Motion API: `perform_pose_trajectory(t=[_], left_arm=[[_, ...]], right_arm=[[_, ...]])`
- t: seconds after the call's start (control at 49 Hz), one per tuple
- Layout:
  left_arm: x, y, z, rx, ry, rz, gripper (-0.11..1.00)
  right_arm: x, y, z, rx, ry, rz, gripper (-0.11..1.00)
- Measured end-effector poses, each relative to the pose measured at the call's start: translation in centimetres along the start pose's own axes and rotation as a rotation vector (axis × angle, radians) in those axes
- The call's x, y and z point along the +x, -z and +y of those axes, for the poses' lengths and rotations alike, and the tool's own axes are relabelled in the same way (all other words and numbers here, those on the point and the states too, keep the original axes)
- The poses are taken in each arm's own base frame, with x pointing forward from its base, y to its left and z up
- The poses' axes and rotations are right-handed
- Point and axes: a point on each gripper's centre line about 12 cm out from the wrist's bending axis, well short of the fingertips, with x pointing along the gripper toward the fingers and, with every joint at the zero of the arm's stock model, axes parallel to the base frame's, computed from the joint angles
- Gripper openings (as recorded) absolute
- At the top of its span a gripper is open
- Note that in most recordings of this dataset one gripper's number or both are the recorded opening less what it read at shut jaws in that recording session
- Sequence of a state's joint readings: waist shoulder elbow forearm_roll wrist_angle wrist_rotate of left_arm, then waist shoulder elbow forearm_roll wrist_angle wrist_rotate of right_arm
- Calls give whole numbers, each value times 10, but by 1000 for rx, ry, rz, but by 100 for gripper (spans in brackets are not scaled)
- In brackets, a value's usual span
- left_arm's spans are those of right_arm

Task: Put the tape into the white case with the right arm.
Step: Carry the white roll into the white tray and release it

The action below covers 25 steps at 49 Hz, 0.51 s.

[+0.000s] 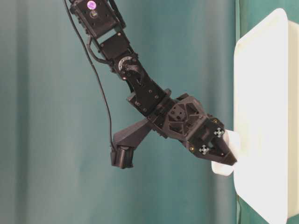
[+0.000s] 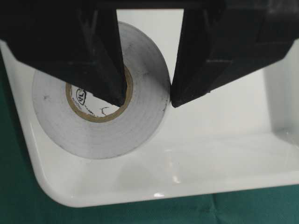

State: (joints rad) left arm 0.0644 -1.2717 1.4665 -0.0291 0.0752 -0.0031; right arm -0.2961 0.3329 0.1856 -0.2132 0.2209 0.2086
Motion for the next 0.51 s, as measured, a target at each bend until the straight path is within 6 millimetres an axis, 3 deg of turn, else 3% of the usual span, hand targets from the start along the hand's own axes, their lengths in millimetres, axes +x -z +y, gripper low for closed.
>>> perform_pose_trajectory(t=[0.184, 0.285, 0.408, 0.449, 0.51], left_arm=[[0, 0, 0, 0, 0, 0, 0], [0, 0, 0, 0, -1, 0, 0], [0, 0, 0, -2, -1, -2, 0], [0, 0, 0, -2, -1, 0, 0], [0, 0, 0, -2, 0, 0, 0]], right_arm=[[5, 1, -1, 1, -3, -18, 5], [12, 4, 0, 0, -9, -28, 28], [13, 3, 0, 0, -13, -41, 65], [13, 3, 0, 0, -13, -43, 69], [13, 4, 0, 0, -13, -41, 67]])
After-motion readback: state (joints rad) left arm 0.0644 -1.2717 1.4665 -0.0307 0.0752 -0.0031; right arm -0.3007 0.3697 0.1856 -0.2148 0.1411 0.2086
